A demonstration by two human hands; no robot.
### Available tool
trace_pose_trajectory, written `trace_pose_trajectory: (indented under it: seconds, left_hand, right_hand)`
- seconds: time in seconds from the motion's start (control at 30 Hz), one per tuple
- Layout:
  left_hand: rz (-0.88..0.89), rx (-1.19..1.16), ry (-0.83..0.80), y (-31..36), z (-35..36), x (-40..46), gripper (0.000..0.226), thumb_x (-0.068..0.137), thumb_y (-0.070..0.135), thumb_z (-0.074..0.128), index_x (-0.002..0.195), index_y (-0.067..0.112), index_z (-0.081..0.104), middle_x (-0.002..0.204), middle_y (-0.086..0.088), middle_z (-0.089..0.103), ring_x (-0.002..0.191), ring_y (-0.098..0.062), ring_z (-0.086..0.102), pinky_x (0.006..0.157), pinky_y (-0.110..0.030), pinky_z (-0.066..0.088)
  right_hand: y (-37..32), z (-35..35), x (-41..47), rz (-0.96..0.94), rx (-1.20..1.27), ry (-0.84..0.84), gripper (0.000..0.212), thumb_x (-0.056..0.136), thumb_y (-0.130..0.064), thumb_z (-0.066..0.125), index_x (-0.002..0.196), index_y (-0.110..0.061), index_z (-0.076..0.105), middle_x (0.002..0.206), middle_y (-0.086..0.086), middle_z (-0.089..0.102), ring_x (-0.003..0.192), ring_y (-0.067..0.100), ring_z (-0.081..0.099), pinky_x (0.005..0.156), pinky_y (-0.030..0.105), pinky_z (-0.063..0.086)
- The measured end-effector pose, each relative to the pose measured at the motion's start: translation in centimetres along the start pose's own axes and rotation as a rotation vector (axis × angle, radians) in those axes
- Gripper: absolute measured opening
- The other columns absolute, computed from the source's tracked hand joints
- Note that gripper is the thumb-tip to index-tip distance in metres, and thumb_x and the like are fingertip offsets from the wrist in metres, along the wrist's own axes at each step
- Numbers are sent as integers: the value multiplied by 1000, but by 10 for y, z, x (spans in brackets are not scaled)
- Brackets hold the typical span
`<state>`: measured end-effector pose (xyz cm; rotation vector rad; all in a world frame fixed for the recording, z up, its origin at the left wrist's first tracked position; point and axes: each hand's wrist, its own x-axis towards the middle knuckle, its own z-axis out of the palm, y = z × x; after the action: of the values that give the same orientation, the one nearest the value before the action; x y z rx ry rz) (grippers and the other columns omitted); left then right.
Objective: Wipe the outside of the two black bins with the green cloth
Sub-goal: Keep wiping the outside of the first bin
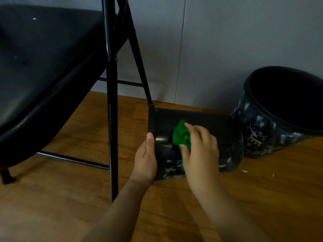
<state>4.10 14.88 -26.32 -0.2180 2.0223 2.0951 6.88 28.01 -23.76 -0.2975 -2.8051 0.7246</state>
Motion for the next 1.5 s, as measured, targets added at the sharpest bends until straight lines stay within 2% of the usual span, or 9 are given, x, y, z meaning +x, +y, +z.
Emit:
trace_pose_trajectory:
  seconds: [0.17, 0.4, 0.57, 0.83, 0.97, 1.07, 1.17, 1.33, 1.5]
  left_hand:
    - [11, -13, -4, 1, -1, 1, 61, 100, 50, 27, 104, 2, 65, 94, -14, 71, 87, -23, 69, 77, -30, 58]
    - [-24, 19, 9, 2, 1, 3, 55, 103, 49, 27, 99, 12, 66, 88, -4, 73, 84, -14, 71, 73, -25, 57]
    - [-15, 28, 1, 3, 0, 2, 60, 103, 50, 26, 98, 5, 65, 85, -7, 71, 77, -17, 69, 65, -22, 56]
    - [-96, 42, 76, 13, 4, 3, 58, 100, 56, 30, 106, 9, 64, 107, -22, 68, 99, -33, 67, 91, -48, 56]
    - [-92, 45, 64, 8, 3, 5, 55, 101, 55, 29, 105, 16, 67, 94, -8, 74, 86, -17, 72, 67, -25, 58]
    - [-74, 45, 63, 8, 3, 6, 51, 102, 54, 28, 101, 20, 66, 94, -4, 72, 77, -7, 71, 60, -17, 54]
    - [-72, 54, 72, 8, 4, 7, 52, 102, 54, 27, 103, 20, 66, 98, -4, 72, 80, -7, 71, 66, -19, 53]
    - [-97, 61, 100, 11, 5, 7, 55, 101, 56, 29, 101, 15, 66, 101, -15, 71, 92, -25, 70, 79, -35, 59]
    - [-66, 93, 90, 10, 5, 7, 57, 101, 56, 26, 103, 14, 66, 95, -9, 70, 77, -10, 70, 68, -23, 52]
  right_hand:
    - [-3, 3, -18, -292, -26, -127, 64, 79, -27, 57, 141, -28, 43, 135, -5, 48, 126, 19, 44, 102, 40, 45]
    - [9, 5, -9, 58, 19, 66, 61, 81, -29, 55, 141, -25, 43, 136, -1, 46, 127, 22, 42, 101, 43, 46]
    - [4, 6, -21, -281, -74, -99, 71, 76, -26, 64, 143, -28, 40, 135, -3, 48, 124, 21, 45, 101, 41, 46]
    - [16, 3, -11, 35, -10, 10, 66, 81, -28, 53, 146, -26, 37, 141, 1, 41, 129, 25, 39, 103, 46, 44]
    - [24, 2, -15, -165, -106, -67, 71, 80, -26, 59, 147, -29, 34, 141, -1, 42, 129, 23, 40, 103, 43, 44]
    - [48, -4, -2, 101, -46, 9, 66, 87, -26, 55, 148, -31, 31, 144, -2, 37, 131, 22, 35, 105, 42, 42]
    - [47, -4, 0, 224, 11, 114, 63, 88, -20, 60, 147, -25, 37, 141, 4, 41, 128, 28, 38, 101, 45, 44]
    - [31, 0, -12, -101, -44, -47, 67, 83, -29, 53, 147, -29, 34, 142, -3, 40, 131, 21, 36, 107, 41, 40]
    - [66, -7, 3, 254, 19, 114, 63, 89, -22, 58, 147, -28, 33, 142, 1, 40, 128, 24, 36, 103, 43, 43]
